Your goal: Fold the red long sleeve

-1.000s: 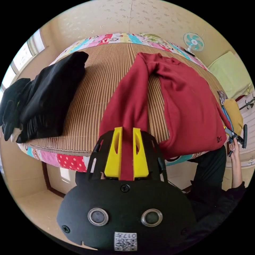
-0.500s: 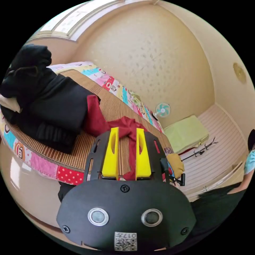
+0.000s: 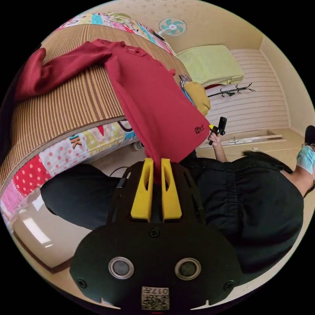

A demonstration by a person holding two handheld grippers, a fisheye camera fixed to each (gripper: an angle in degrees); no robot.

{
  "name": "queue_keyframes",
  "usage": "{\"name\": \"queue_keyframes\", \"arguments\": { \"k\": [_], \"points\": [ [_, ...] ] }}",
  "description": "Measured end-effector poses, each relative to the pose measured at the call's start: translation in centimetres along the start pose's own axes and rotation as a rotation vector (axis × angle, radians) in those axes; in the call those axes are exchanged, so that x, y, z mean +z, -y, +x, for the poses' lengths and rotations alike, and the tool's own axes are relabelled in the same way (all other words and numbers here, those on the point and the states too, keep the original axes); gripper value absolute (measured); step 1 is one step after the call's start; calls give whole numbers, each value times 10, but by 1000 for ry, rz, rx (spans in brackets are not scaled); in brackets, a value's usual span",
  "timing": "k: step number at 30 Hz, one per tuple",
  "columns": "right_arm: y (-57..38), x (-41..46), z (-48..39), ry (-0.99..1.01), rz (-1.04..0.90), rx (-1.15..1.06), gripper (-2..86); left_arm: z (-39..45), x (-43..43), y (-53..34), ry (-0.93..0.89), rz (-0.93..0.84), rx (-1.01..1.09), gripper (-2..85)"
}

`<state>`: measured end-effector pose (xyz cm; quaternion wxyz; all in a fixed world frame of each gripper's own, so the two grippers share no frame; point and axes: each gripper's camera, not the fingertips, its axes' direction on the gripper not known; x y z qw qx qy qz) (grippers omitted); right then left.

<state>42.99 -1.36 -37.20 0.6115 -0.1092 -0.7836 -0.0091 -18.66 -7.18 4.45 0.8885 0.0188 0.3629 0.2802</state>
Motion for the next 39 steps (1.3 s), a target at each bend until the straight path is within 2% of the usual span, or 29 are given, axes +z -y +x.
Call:
{"name": "queue_keyframes", "arguments": {
  "k": [2, 3, 4, 5, 8, 12, 15, 16, 18, 20, 23, 26, 27, 31, 36, 39],
  "points": [
    [-20, -41, 49, -21, 221, 281, 76, -10, -12, -26, 51, 77, -106, 79],
    [-27, -52, 64, -3, 291, 362, 86, -15, -21, -40, 35, 138, -156, 83],
    [-39, -72, 89, 34, 439, 471, 101, -18, -30, -51, -7, 196, -184, 85],
    [-48, -89, 101, 30, 595, 503, 108, -19, -35, -55, -32, 226, -194, 86],
    [-40, -117, 112, -115, 797, 572, 103, -11, -57, -62, -109, 334, -185, 84],
    [3, -130, 138, -287, 762, 745, 116, 21, -70, -43, -66, 343, -130, 79],
    [19, -135, 151, -188, 841, 825, 62, 39, -69, -29, -45, 307, -119, 76],
    [26, -140, 133, -116, 890, 747, 48, 46, -69, -28, -55, 303, -111, 72],
    [43, -151, 72, -150, 936, 589, 42, 57, -72, -29, -74, 305, -93, 66],
    [65, -169, -20, -318, 1019, 375, 42, 63, -75, -33, -78, 316, -92, 63],
    [88, -198, -66, -523, 1122, 331, 52, 65, -77, -32, -94, 306, -114, 61],
    [103, -232, -42, -731, 1161, 452, 82, 75, -85, -29, -105, 314, -104, 61],
    [104, -238, -34, -745, 1154, 472, 89, 81, -89, -30, -98, 328, -94, 61],
    [80, -247, 10, -590, 1041, 455, 107, 91, -99, -42, -59, 346, -104, 60],
    [28, -189, 42, -715, 943, 624, 109, 76, -102, -59, -121, 331, -178, 57],
    [23, -172, 73, -580, 917, 603, 105, 72, -114, -60, -186, 355, -178, 54]
  ]
}}
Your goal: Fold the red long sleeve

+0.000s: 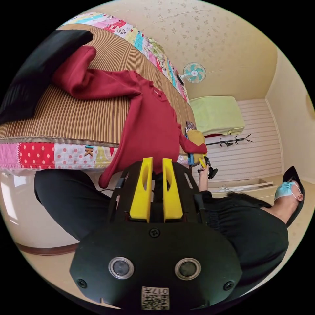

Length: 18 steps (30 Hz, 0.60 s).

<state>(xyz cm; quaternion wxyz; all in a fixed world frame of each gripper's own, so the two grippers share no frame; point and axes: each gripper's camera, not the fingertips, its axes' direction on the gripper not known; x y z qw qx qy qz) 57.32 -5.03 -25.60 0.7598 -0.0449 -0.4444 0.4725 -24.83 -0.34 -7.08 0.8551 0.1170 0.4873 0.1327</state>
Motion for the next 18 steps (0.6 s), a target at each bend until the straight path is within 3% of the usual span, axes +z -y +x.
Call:
{"name": "queue_keyframes", "arguments": {
  "k": [4, 6, 8, 11, 14, 18],
  "points": [
    [15, 51, -21, -85, -80, -40, 55, 12, -15, 9, -60, 42, 28, 52],
    [16, 58, -54, -7, -39, -78, 26, 18, -18, 9, -85, 53, 41, 52],
    [2, 62, -137, 163, 64, -221, 16, 21, -18, 7, -98, 58, 48, 51],
    [-32, 106, -261, 237, -33, -501, 15, 16, -14, 3, -85, 44, 18, 49],
    [-67, 132, -292, 76, -40, -537, 29, 15, -18, -8, -87, 37, 20, 49],
    [-89, 118, -220, -132, 85, -450, 89, 1, -43, -40, 24, 73, -15, 48]
  ]
}}
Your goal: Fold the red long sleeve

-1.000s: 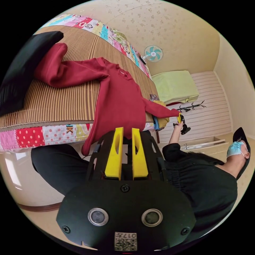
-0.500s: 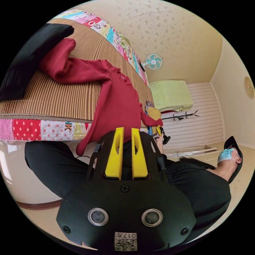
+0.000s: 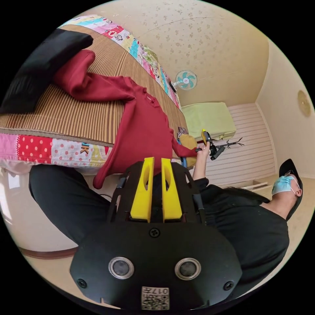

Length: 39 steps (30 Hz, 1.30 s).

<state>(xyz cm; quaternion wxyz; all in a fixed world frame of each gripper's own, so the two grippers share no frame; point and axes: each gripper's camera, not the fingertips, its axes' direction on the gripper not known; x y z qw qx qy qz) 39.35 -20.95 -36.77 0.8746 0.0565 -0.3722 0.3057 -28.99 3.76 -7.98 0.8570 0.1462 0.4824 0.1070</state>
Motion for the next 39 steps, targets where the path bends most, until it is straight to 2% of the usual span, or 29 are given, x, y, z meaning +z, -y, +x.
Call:
{"name": "queue_keyframes", "arguments": {
  "k": [2, 4, 7, 9, 12, 15, 17, 18, 19, 20, 22, 25, 30, 33, 35, 36, 37, 39],
  "points": [
    [-31, -10, 66, -284, 12, 122, 118, -15, -13, -11, 47, 21, -37, 49],
    [-50, -15, 118, -384, 4, 219, 125, -34, -27, -15, 75, 54, -74, 49],
    [-59, 5, 183, -336, -182, 322, 109, -42, -27, -1, 129, 55, -71, 49],
    [-58, 14, 189, -261, -216, 342, 75, -40, -19, 12, 114, 46, -46, 49],
    [-42, -5, 129, -133, -54, 251, 48, -29, -2, 30, 41, 48, 3, 49],
    [-37, -1, 13, 63, 57, 98, 51, -24, 17, 39, -4, 36, 32, 48],
    [-58, 42, -90, 353, -70, -75, 75, -26, 26, 41, -6, 12, 22, 48],
    [-68, 55, -116, 422, -141, -130, 84, -28, 30, 39, -3, 3, 21, 49],
    [-95, 79, -161, 536, -297, -243, 93, -29, 30, 35, 8, 1, 23, 50],
    [-130, 91, -193, 613, -399, -334, 91, -31, 29, 32, 16, 1, 22, 50],
    [-182, 96, -212, 649, -447, -406, 75, -41, 21, 17, 68, 9, 1, 51],
    [-219, 112, -196, 523, -483, -415, 82, -63, 12, -1, 122, -8, -35, 52],
    [-183, 168, -134, 330, -516, -361, 114, -93, 10, 2, 148, -42, -65, 54],
    [-174, 216, -89, 73, -588, -357, 107, -98, 17, 25, 92, -2, -39, 63],
    [-195, 255, -53, -168, -712, -477, 71, -101, 21, 39, 90, 46, -45, 70],
    [-199, 253, -45, -125, -685, -522, 61, -104, 23, 47, 98, 96, -64, 78],
    [-199, 241, -25, -129, -600, -486, 46, -111, 27, 55, 108, 145, -90, 86],
    [-195, 236, -2, -143, -600, -396, 35, -126, 36, 69, 145, 194, -156, 107]
  ]
}}
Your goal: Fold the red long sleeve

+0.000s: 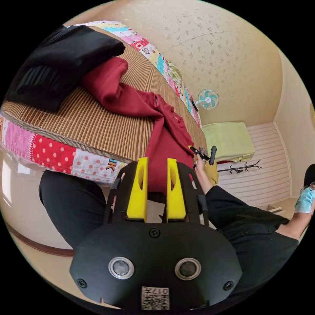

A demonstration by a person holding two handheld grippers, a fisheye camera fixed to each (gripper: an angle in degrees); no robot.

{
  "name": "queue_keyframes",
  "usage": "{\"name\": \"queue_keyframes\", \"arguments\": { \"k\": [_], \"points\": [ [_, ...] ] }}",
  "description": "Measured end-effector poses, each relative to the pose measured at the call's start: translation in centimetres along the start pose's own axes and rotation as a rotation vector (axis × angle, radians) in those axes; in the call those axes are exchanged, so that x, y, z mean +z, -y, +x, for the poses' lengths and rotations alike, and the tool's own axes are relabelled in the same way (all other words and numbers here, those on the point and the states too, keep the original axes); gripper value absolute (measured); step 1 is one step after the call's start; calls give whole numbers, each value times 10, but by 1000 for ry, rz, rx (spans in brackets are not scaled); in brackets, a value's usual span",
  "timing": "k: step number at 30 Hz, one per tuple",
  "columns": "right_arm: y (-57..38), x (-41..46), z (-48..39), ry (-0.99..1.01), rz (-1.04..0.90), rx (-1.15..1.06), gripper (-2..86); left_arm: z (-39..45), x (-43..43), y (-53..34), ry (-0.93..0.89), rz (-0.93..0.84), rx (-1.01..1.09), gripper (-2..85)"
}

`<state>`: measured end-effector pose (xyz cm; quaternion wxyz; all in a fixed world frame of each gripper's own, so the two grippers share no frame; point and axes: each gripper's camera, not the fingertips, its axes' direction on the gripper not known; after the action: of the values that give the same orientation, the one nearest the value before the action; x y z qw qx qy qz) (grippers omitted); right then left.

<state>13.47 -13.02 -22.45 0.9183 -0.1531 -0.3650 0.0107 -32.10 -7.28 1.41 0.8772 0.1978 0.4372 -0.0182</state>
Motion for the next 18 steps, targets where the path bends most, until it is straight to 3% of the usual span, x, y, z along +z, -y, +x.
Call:
{"name": "queue_keyframes", "arguments": {
  "k": [4, 7, 11, 13, 15, 16, 17, 18],
  "points": [
    [-26, -29, 17, 67, 85, 146, 24, -23, 12, 37, 165, 195, -115, 159],
    [-55, -54, 12, 209, 168, 67, 22, 10, 12, 74, 366, 303, 77, 147],
    [-84, -40, 17, 275, 98, 25, 22, 28, 45, 131, 677, 266, 217, 139],
    [-99, -23, 21, 288, 75, 15, 22, 4, 83, 162, 803, 153, 210, 125],
    [-116, -17, 30, 291, 145, -3, 21, -27, 109, 173, 809, -8, 133, 58],
    [-119, -17, 43, 329, 156, 14, 20, -41, 102, 167, 739, 6, 59, 48],
    [-118, -13, 62, 395, 135, 53, 19, -43, 89, 161, 669, 58, 36, 42],
    [-118, -10, 72, 441, 130, 70, 18, -45, 49, 139, 478, 247, 9, 39]
  ]
}}
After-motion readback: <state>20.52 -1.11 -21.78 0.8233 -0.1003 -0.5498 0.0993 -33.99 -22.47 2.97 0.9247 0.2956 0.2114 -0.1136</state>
